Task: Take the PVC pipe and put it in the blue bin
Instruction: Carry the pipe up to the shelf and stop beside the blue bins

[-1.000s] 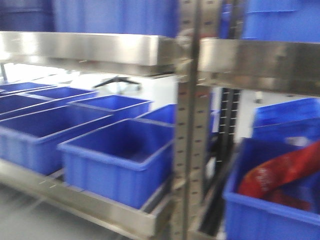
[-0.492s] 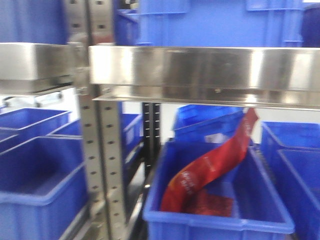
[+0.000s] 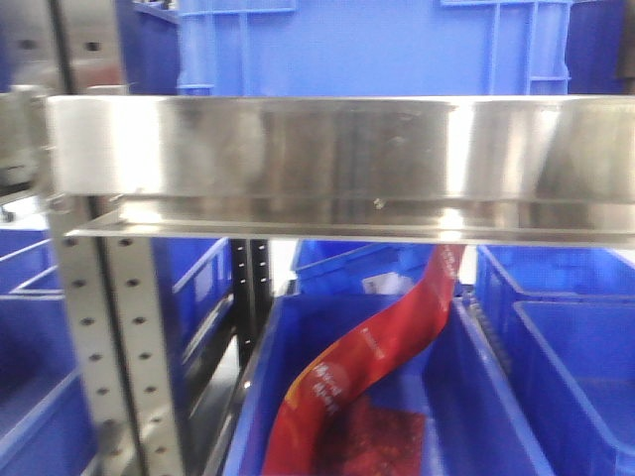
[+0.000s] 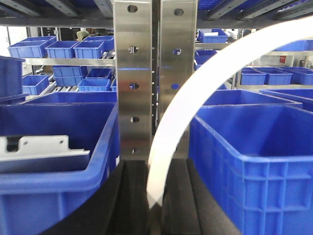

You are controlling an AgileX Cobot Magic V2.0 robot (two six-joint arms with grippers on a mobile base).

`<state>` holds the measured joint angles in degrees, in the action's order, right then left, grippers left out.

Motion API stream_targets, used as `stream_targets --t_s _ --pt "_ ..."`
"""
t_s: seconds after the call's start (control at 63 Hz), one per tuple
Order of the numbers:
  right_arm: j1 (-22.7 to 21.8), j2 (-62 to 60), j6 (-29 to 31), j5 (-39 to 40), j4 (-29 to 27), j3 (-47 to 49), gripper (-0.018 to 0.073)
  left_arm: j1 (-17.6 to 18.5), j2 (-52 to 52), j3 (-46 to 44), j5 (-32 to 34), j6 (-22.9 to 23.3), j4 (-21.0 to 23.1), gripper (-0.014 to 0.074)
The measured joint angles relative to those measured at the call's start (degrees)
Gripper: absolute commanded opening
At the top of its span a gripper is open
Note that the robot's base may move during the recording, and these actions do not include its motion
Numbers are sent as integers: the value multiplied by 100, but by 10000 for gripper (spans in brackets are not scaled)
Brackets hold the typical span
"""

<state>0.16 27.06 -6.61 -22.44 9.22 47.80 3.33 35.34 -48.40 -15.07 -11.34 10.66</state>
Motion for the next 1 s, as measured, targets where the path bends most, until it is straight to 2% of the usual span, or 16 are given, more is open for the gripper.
stream_targets --t_s 1.0 --pt "0 10 0 5 0 0 -162 0 46 0 21 0 0 -111"
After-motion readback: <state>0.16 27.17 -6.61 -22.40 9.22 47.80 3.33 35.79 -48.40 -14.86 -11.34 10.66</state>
